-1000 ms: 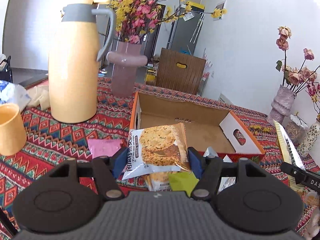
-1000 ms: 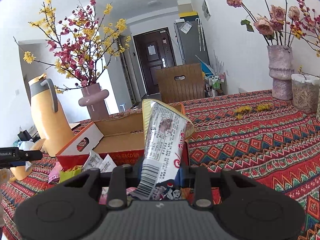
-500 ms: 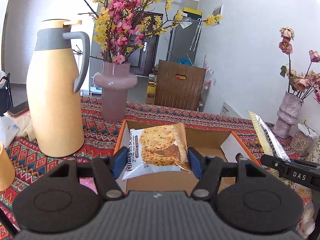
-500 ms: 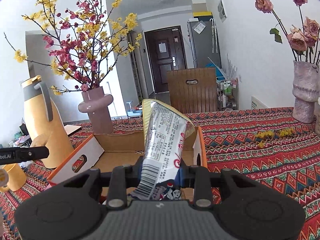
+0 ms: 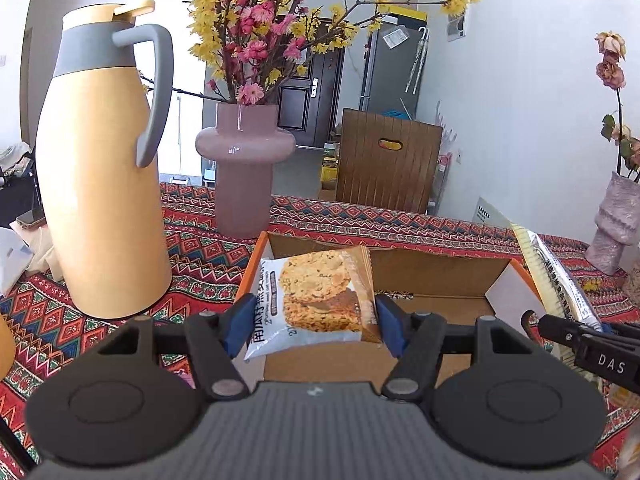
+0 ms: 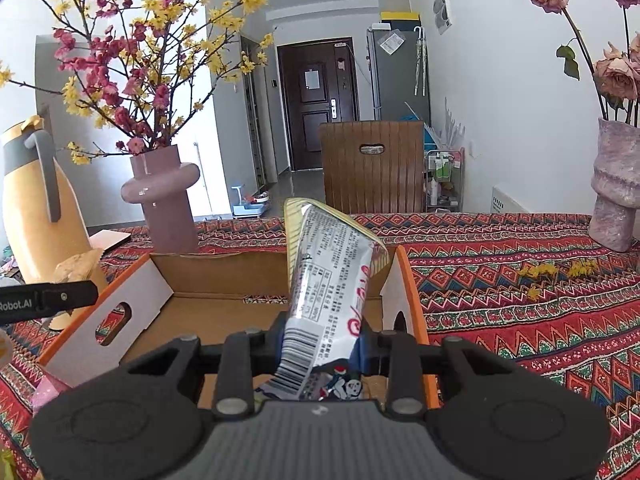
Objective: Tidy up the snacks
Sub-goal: 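Carry both packets over the cardboard box and open both tools to drop them in, then move both tools back from the box to above the snack pile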
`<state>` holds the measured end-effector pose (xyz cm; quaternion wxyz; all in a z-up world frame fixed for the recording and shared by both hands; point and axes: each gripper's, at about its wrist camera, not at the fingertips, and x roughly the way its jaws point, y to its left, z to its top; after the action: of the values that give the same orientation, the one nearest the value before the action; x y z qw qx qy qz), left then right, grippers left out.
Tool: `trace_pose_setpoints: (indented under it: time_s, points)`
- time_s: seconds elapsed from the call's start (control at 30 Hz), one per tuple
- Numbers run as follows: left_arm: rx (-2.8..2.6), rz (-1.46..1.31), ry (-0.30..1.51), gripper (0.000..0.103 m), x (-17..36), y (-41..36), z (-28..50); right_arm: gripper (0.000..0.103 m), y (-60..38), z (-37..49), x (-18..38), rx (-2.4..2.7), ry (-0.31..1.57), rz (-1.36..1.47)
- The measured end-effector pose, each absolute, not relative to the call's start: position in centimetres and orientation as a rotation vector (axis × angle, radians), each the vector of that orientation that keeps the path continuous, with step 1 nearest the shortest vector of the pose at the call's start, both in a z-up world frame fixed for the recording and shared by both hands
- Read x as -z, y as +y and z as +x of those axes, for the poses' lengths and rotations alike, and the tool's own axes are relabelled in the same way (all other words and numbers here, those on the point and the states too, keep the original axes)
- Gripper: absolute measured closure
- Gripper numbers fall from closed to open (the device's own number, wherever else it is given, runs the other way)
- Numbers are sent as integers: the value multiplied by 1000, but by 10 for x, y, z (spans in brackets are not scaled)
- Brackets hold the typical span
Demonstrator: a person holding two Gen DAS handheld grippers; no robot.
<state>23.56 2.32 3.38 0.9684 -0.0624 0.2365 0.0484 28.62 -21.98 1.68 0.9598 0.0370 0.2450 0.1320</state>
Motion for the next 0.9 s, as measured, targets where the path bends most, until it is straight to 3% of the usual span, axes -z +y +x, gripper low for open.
trace_pose_setpoints:
  time_s: [0.3,0.4,0.5,0.57,0.9]
  points:
    - [-92,-128,478,35,-32,24,235,67,-218,289,-10,-273,517,83]
    - [-89,-131,449,25,-34,23,231,39,-222,284,-13,-267,494,105]
    - [-99,-145,418,0,-38,24,223,18,-226,278,-17,-269,461,120]
    - [-106,-146,403,0,-40,24,220,0,-229,274,-19,-271,441,134]
    - [-117,-136,397,0,-41,21,217,0,-236,264,-25,-273,395,156]
